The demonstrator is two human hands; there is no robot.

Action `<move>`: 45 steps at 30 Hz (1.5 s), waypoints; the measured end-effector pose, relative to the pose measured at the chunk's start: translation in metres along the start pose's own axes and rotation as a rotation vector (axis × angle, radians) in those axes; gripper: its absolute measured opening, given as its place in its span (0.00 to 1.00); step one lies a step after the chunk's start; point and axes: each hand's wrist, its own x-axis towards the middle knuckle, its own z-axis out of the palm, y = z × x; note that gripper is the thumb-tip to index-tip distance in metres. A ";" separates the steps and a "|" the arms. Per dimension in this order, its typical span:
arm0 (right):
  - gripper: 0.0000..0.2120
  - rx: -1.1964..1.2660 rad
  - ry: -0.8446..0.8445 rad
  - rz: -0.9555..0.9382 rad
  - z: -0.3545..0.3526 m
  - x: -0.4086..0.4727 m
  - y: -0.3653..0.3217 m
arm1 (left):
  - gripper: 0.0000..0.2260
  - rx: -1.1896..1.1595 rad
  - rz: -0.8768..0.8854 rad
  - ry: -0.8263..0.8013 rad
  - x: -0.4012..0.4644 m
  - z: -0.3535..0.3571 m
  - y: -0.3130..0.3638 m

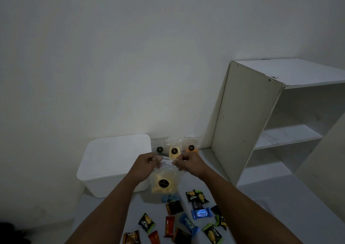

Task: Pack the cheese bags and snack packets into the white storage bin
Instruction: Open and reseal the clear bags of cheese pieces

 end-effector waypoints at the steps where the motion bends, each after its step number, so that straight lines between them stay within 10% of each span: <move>1: 0.07 0.048 0.009 0.023 -0.001 -0.001 0.001 | 0.10 -0.022 -0.008 0.015 0.001 -0.002 -0.001; 45: 0.06 0.239 0.164 0.054 -0.014 -0.012 -0.011 | 0.10 -0.079 0.021 0.055 0.007 0.011 0.012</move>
